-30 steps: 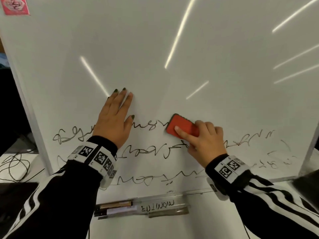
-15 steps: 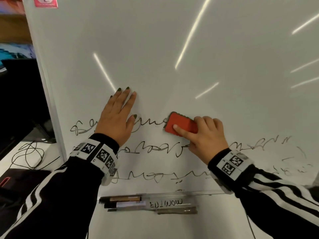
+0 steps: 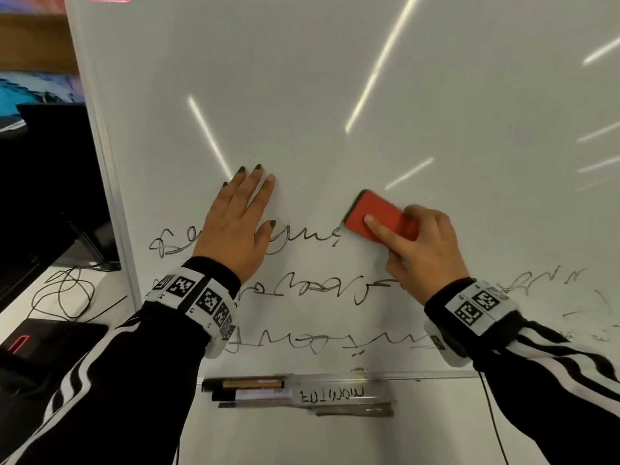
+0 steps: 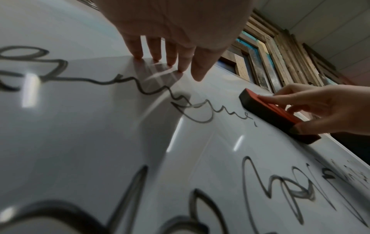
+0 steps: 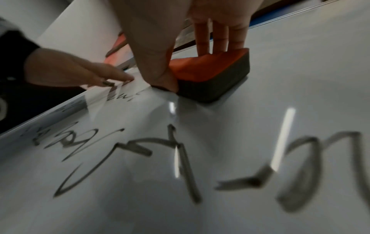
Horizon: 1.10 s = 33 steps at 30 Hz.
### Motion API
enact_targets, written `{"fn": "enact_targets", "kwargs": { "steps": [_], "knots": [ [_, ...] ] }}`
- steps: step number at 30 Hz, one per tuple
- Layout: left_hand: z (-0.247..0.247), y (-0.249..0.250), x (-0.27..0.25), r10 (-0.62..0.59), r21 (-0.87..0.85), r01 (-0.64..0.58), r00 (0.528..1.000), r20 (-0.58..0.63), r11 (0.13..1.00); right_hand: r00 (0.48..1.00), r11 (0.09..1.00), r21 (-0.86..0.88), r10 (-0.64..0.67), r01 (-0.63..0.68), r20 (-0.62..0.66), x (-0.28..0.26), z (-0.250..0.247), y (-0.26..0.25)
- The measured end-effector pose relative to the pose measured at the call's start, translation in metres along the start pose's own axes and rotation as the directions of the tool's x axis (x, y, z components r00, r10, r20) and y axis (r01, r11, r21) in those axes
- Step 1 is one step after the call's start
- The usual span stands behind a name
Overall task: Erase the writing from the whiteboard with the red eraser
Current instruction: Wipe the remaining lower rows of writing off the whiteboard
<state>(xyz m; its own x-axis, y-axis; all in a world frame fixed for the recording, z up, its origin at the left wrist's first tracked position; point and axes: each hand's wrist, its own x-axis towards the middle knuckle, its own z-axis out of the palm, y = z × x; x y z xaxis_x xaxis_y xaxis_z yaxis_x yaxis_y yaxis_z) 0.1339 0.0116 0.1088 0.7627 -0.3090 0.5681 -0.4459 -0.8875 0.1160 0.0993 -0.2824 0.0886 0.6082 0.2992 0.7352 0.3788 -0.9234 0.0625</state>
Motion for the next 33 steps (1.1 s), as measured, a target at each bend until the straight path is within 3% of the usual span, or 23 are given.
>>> {"fn": "enact_targets", "kwargs": {
  "steps": [4,9,13,14,17,19,24,26,28,30,33],
  "knots": [
    [-0.002,-0.004,-0.002,0.024,0.003,-0.024,1.0,0.008,1.0,0.998,0.999,-0.008,0.032,-0.032,-0.053,-0.002,0.012,-0.014],
    [-0.003,-0.006,-0.002,0.042,-0.003,-0.042,0.999,0.006,0.999,0.991,0.991,-0.027,-0.133,0.132,-0.017,0.004,0.008,-0.004],
    [-0.004,-0.009,-0.004,0.042,-0.018,-0.042,0.999,-0.011,0.999,0.995,0.999,-0.033,0.006,-0.009,-0.097,0.018,0.002,0.002],
    [-0.004,-0.01,-0.005,0.038,-0.019,-0.038,0.999,-0.012,0.999,0.994,0.999,-0.041,-0.011,0.006,-0.111,0.013,0.005,-0.002],
    [-0.007,-0.016,-0.007,0.028,-0.013,-0.028,1.0,-0.009,1.0,0.97,0.967,-0.077,-0.243,0.243,0.012,-0.011,0.019,-0.016],
    [-0.009,-0.02,-0.008,0.031,0.0,-0.031,0.999,-0.017,1.0,0.949,0.945,-0.087,-0.31,0.314,0.058,-0.011,0.018,-0.015],
    [-0.015,-0.032,-0.012,0.014,-0.011,-0.014,1.0,-0.02,1.0,0.988,0.998,-0.068,-0.016,0.006,-0.152,0.013,0.009,-0.011],
    [-0.017,-0.036,-0.013,0.006,-0.009,-0.006,1.0,-0.015,1.0,0.992,0.996,-0.075,-0.059,0.05,-0.114,0.0,0.017,-0.021],
    [-0.018,-0.041,-0.013,-0.007,-0.005,0.007,1.0,-0.011,1.0,0.979,0.974,-0.093,-0.205,0.205,0.008,-0.018,0.025,-0.033],
    [-0.018,-0.044,-0.014,-0.006,0.003,0.006,1.0,-0.01,1.0,0.963,0.959,-0.094,-0.264,0.268,0.061,-0.017,0.024,-0.035],
    [-0.018,-0.045,-0.013,0.004,0.0,-0.004,1.0,-0.012,1.0,0.996,0.996,-0.065,-0.071,0.067,-0.062,0.009,0.017,-0.033]
  ]
}}
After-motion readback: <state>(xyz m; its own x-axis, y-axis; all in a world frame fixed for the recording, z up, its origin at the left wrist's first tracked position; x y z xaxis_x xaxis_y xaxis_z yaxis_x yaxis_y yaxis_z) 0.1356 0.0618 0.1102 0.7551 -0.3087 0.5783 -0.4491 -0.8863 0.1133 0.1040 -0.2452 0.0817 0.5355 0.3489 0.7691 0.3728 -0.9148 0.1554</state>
